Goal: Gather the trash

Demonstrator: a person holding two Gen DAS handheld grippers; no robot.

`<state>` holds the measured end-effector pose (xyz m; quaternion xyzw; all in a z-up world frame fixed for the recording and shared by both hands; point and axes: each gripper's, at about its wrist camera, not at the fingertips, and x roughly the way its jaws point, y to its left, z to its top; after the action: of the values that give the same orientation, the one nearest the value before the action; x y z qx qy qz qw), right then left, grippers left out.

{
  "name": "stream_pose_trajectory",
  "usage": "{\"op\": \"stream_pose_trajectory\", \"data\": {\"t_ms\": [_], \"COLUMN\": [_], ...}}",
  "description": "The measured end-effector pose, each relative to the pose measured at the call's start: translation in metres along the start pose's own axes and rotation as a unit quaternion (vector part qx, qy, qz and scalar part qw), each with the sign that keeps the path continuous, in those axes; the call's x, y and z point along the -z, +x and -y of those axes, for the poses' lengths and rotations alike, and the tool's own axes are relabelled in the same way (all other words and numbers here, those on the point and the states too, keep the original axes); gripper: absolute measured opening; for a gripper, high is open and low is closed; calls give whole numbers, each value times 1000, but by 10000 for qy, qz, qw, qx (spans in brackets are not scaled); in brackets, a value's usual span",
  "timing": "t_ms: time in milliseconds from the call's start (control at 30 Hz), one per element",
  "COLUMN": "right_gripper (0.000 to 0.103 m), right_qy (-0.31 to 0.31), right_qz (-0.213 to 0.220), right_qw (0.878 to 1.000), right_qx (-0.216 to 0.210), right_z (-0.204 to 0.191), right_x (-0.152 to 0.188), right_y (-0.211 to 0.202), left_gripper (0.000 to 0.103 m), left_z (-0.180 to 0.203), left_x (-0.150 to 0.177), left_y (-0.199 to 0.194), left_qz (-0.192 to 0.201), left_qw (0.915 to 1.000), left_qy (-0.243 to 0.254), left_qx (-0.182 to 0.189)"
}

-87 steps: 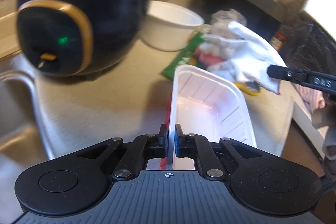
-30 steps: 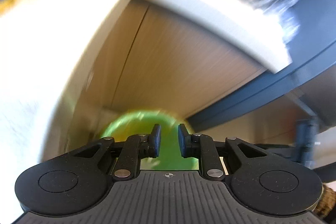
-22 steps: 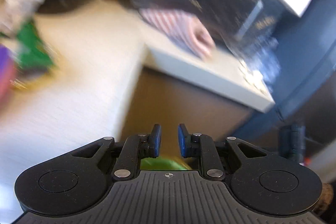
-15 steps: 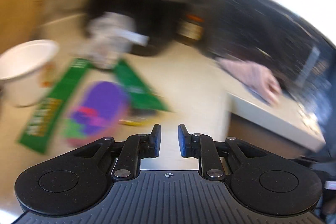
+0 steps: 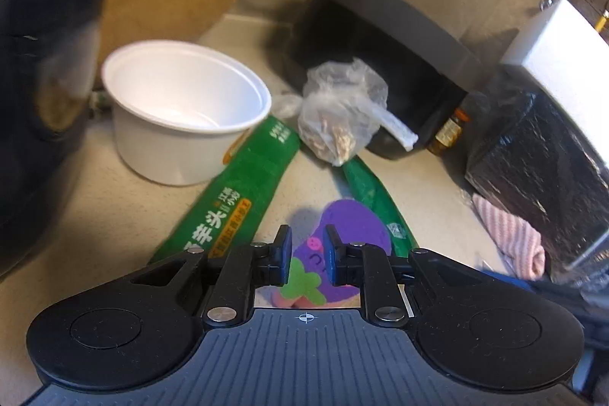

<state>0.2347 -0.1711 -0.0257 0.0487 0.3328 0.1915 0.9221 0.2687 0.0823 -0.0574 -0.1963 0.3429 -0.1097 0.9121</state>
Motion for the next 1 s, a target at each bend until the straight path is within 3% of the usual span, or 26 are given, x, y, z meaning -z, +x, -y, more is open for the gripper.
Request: {"op": "stream_pose_trajectory", "data": {"t_ms": [167, 333, 567, 867, 1000], "right_gripper": [15, 15, 15, 15, 13], "right_qy": [-260, -373, -305, -125, -55], "right_qz": [-144, -429, -429, -599, -722], "right_qw": [9995, 9984, 9985, 9973, 9967], "right_qx": [-65, -17, -176, -415, -360], "right_z": [-19, -17, -6, 1, 2], "right_x": [-17, -14, -9, 4, 10], "right_y": [41, 70, 68, 67, 71], "left_gripper": [20, 22, 38, 44, 46], "left_z": [3, 3, -21, -23, -12], "left_x": [-1, -2, -9, 3, 7], "left_y": [17, 36, 60, 61, 54], "left_qz": [-402, -631, -1023, -980, -1193], "left_qw": [9968, 9942, 9889, 9892, 9855], "left_qy": [524, 855, 61, -33, 84], "left_qx": [439, 138, 1079, 1091, 1202]}}
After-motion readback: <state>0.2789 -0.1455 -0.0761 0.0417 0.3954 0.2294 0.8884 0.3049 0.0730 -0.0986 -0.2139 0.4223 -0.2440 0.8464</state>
